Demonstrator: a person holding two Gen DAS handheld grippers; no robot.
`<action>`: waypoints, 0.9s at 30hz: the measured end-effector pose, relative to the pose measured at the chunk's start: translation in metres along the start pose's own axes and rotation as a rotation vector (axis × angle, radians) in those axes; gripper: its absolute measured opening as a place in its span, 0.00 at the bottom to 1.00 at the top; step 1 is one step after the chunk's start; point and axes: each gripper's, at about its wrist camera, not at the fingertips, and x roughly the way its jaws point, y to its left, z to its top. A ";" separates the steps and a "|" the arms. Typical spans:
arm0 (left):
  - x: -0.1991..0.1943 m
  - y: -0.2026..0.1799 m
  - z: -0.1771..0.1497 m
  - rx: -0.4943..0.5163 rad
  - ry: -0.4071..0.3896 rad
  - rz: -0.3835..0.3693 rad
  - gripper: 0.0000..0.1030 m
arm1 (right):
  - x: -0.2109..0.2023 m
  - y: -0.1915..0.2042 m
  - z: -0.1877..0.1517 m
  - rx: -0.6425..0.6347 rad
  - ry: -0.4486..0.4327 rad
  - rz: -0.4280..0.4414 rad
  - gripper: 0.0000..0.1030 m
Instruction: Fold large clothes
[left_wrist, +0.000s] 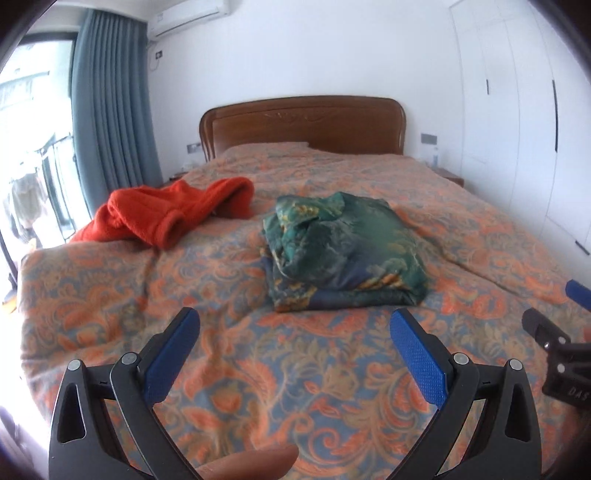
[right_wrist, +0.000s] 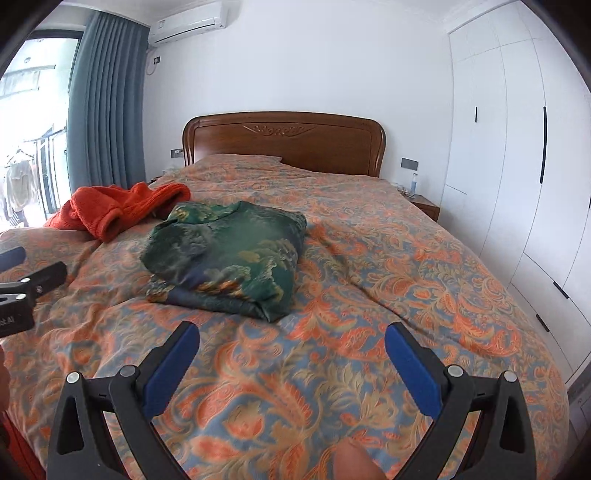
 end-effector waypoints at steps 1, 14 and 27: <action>-0.001 -0.001 -0.003 -0.011 0.012 -0.009 1.00 | -0.003 0.001 -0.003 -0.001 0.001 0.002 0.99; -0.021 -0.010 -0.020 0.004 0.070 -0.011 1.00 | -0.031 0.010 -0.022 0.002 0.035 -0.006 0.99; -0.044 -0.001 -0.029 -0.026 0.136 -0.026 1.00 | -0.048 0.014 -0.031 -0.002 0.083 -0.031 0.99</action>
